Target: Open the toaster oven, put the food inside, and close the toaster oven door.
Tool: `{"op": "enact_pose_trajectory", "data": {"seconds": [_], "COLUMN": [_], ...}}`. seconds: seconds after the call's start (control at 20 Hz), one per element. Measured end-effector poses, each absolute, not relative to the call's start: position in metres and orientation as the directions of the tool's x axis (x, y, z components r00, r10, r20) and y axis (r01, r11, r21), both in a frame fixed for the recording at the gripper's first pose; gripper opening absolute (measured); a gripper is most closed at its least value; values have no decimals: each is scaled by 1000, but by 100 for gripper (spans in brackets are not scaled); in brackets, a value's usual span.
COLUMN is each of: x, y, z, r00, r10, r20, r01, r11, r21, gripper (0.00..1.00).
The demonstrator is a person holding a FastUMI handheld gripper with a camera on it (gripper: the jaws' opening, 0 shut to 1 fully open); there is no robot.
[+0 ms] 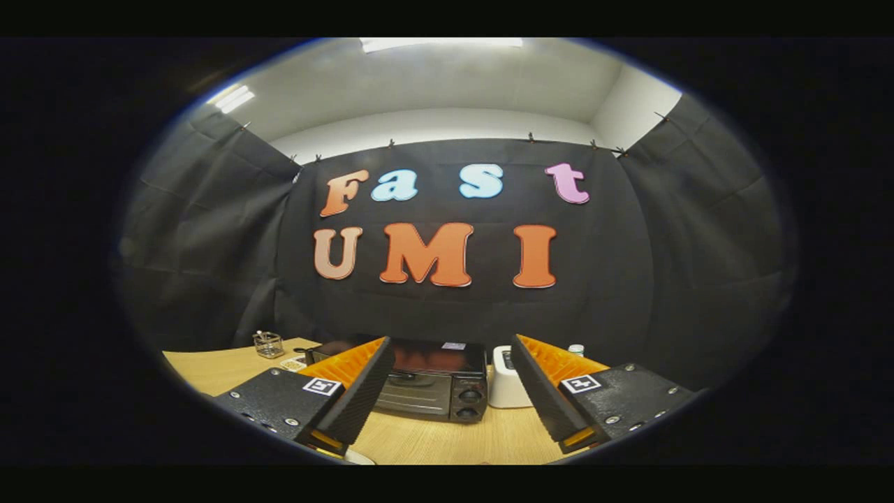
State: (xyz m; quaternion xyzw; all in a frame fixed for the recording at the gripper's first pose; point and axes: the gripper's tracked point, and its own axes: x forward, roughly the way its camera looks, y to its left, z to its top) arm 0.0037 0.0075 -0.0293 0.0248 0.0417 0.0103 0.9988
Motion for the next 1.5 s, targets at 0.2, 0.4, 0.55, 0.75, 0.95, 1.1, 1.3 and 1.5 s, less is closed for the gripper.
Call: {"op": "enact_pose_trajectory", "data": {"seconds": [0.2,0.4,0.55,0.75,0.95,1.1,1.3,1.5], "x": [6,11,20,47,81,110,137,147], "y": [9,11,18,37,61,77,102,111], "z": [-37,-47,-63,-87,-122,-143,-155,-179], "r00": [994,991,988,979,960,948,948,930], "r10": [29,37,46,67,79,69,75,65], "r20": [-103,-127,-149,-192,-268,-310,-310,-361], "r01": [-20,-23,-30,-46,-50,-42,-54,-60], "r11": [996,994,994,993,992,995,996,998], "r21": [81,108,109,112,113,93,75,26], "gripper": [98,98,98,98,99,99,99,99]}}
